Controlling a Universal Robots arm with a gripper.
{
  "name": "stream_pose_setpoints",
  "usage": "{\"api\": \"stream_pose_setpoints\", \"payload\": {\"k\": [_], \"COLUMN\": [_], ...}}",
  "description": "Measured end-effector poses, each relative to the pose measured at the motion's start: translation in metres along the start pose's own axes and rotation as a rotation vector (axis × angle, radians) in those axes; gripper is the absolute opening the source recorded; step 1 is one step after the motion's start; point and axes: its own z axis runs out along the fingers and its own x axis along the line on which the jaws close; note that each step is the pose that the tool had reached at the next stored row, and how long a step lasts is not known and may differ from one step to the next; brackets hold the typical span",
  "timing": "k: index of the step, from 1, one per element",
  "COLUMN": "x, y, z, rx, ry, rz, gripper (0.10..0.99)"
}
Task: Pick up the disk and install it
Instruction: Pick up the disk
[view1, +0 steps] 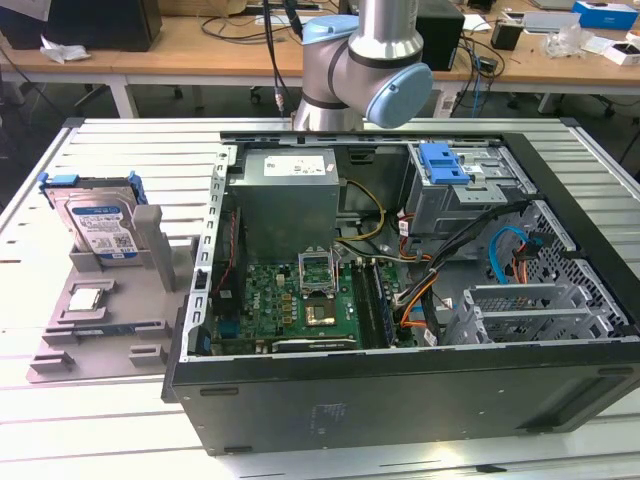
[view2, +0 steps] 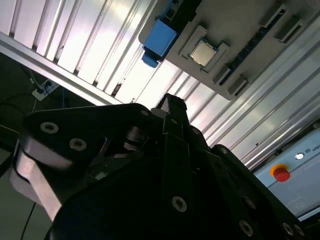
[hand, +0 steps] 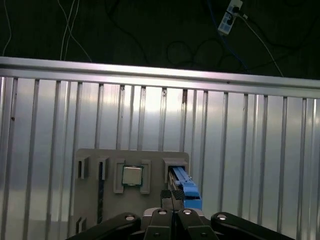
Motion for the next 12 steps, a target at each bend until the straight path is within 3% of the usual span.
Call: {"api": "stream_pose_setpoints", "payload": {"k": [12], "x": [0.0], "y": [0.0], "z": [0.0], "rx": [-0.001], "ry": [0.0027], "rz": [-0.064], "gripper": [0.106]}}
